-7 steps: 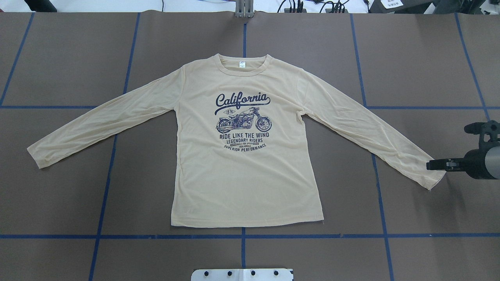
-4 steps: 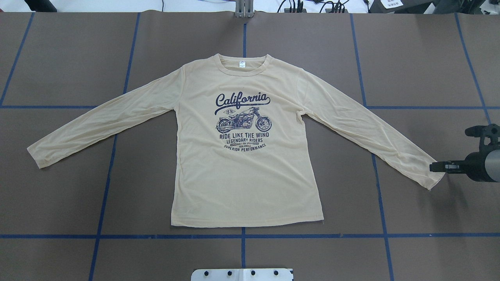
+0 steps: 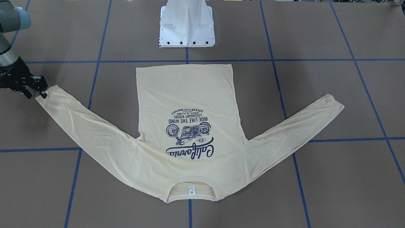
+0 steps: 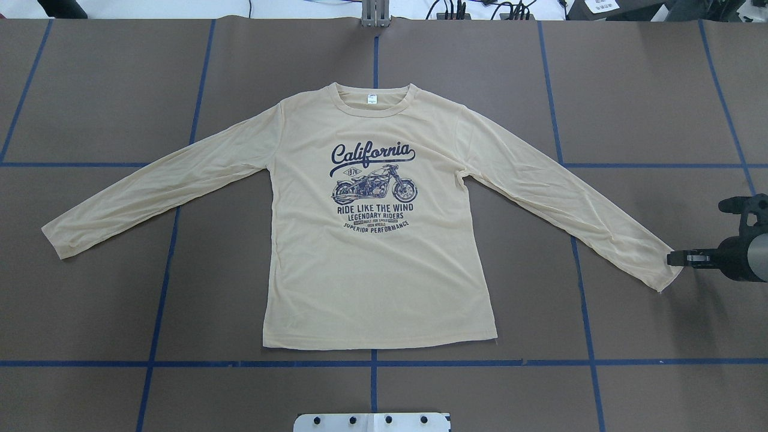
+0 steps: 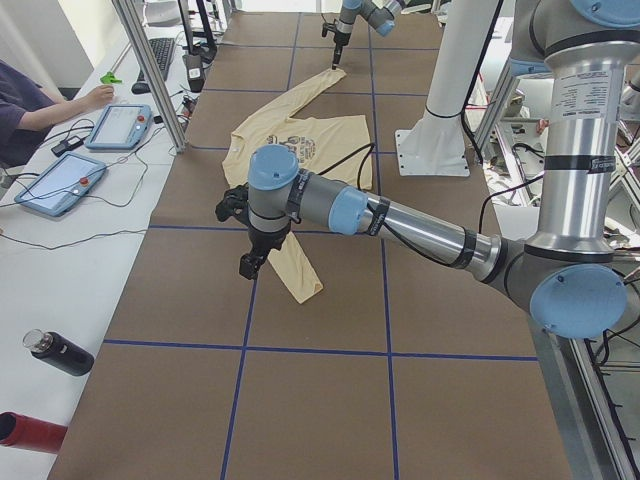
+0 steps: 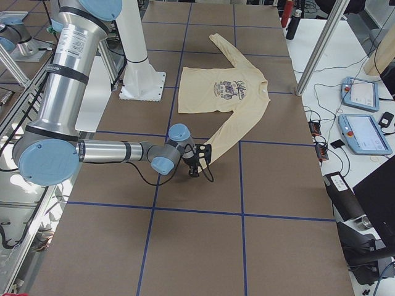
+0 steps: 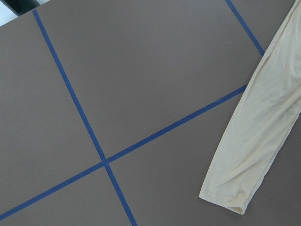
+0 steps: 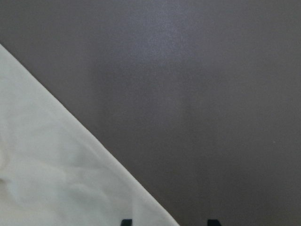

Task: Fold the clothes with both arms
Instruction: 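Move the right gripper toward the cuff of the sleeve nearest it, then grasp the sleeve cuff with the right gripper and lift it, then carry the sleeve across the shirt body toward the collar with the right gripper, then release the sleeve and withdraw the right gripper away from the shirt, then lower the left gripper onto the cuff of the other sleeve and grasp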

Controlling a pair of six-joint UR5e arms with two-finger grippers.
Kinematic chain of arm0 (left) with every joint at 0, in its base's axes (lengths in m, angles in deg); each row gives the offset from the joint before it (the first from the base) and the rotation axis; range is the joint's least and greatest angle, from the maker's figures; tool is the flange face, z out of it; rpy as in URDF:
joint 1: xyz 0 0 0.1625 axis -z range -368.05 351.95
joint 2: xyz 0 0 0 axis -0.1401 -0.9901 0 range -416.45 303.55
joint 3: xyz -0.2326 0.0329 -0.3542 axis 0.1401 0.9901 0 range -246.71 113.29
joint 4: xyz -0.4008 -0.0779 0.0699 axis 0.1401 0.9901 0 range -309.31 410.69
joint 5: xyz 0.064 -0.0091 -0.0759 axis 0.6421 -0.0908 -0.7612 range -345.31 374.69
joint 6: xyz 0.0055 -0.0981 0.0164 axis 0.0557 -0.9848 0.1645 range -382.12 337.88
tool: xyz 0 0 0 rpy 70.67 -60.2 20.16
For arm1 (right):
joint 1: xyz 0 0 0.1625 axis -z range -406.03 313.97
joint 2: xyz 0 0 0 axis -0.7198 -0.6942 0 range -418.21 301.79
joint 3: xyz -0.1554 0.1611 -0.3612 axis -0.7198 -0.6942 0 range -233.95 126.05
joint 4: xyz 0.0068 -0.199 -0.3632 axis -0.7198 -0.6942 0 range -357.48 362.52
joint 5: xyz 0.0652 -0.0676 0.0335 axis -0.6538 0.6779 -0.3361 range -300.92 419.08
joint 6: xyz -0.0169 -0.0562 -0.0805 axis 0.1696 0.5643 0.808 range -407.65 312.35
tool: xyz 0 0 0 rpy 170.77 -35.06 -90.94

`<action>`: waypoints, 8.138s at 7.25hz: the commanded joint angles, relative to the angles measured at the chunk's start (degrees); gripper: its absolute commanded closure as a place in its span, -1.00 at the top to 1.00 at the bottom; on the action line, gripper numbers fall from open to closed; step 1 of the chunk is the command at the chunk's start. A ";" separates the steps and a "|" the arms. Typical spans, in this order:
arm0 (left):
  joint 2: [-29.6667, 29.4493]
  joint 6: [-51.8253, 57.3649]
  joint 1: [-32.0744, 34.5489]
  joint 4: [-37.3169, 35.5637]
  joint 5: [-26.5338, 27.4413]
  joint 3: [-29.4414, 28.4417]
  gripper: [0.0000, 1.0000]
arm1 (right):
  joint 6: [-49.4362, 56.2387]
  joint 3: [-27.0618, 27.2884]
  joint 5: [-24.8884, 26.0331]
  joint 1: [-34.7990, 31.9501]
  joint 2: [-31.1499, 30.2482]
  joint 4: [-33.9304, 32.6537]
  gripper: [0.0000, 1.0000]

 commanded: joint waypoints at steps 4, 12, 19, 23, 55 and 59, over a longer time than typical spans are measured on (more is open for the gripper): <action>-0.04 0.00 0.01 -0.05 0.00 -0.12 1.00 | -0.91 -0.23 -0.04 0.05 0.21 1.10 -1.00; -0.13 0.00 0.01 0.03 0.00 -0.12 1.00 | -0.91 11.68 -13.55 -14.43 8.44 -8.93 -1.00; -0.13 0.00 0.01 0.03 0.09 -0.56 1.00 | -6.78 16.76 -8.32 -14.20 54.92 -65.42 -1.00; -0.04 0.00 0.01 0.03 0.09 -1.35 1.00 | -16.53 -3.04 8.90 -1.38 75.54 -65.42 -1.00; 12.09 -34.63 -36.46 50.92 18.72 -13.48 0.47 | 26.42 17.26 -17.09 -18.76 16.64 -43.36 0.99; 9.90 -34.54 -37.61 50.83 18.72 -15.41 0.33 | 26.33 17.43 -17.17 -18.76 16.64 -43.36 0.99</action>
